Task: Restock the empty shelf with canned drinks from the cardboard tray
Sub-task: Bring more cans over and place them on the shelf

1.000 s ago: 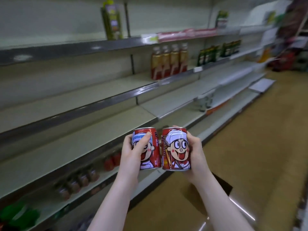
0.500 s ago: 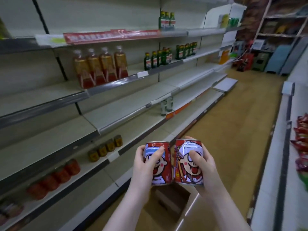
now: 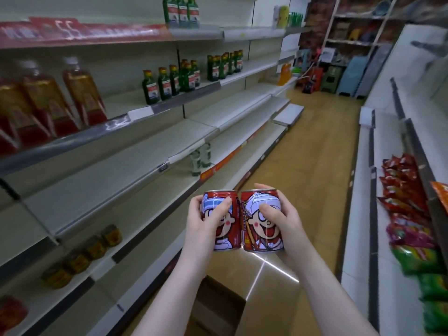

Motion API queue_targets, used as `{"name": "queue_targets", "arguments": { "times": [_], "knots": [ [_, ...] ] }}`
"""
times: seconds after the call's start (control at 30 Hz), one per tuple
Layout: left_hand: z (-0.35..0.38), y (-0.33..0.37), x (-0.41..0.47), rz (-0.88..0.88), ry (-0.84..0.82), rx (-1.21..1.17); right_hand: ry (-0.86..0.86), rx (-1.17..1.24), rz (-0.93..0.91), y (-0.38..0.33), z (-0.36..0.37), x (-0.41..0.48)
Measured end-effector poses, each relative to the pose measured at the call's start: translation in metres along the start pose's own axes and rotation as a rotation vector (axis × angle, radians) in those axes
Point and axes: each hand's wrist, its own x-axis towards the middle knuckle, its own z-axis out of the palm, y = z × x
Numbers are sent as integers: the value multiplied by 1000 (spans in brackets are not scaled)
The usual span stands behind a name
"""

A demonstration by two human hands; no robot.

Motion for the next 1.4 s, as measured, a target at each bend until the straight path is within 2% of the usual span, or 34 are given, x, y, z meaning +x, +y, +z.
{"name": "queue_targets", "arguments": {
  "times": [0.17, 0.43, 0.7, 0.83, 0.97, 1.17, 1.4],
  "knots": [
    [24, -4, 60, -6, -2, 12, 15, -25, -21, -7, -25, 59],
    [45, -22, 128, 11, 231, 2, -97, -35, 90, 12, -55, 160],
    [46, -32, 148, 76, 661, -61, -504, -59, 212, 34, -39, 243],
    [25, -38, 131, 98, 873, -77, -677, -86, 275, 56, -7, 246],
    [-5, -45, 109, 97, 999, -111, -791, -134, 299, 80, 29, 235],
    [-53, -51, 105, 76, 1070, -184, -775, -182, 393, 114, 67, 226],
    [-125, -77, 134, 71, 993, -198, -612, -285, 392, 164, 101, 234]
  ]
}}
